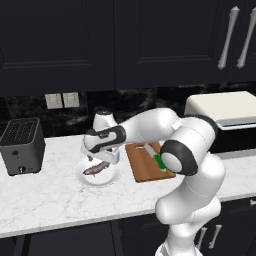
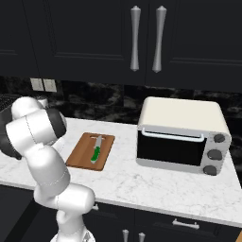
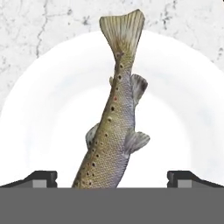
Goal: Pick up the knife from the drawer and place it on the cutting board. Then place the meat from the plate to the cutting board.
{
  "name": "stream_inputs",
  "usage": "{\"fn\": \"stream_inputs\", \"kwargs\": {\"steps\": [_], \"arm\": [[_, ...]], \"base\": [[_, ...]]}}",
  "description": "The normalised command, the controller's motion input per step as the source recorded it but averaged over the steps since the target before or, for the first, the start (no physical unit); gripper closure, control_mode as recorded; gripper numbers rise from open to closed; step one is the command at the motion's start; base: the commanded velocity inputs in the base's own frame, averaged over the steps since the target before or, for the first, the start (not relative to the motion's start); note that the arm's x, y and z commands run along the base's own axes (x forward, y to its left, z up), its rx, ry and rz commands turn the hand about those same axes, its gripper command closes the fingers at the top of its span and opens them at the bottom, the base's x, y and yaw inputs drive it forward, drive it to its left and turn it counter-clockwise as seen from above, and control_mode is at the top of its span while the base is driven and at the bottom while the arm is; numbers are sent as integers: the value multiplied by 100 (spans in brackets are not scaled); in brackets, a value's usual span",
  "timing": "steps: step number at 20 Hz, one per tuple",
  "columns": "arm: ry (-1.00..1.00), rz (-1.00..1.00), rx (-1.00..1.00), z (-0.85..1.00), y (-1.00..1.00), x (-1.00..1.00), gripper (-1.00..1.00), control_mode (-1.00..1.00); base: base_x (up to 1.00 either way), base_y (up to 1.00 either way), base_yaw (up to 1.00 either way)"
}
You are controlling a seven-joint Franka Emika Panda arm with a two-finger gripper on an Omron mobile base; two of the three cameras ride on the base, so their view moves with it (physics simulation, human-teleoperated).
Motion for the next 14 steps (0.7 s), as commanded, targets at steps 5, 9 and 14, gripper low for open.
{"fn": "stream_inputs", "kwargs": {"steps": [5,9,14], "arm": [[4,-10,0,-16,0,18,-100,-100],[10,-6,0,-15,0,3,-100,-100],[9,-3,0,-22,0,0,-100,-100]], "base": [[0,0,0],[0,0,0],[0,0,0]]}}
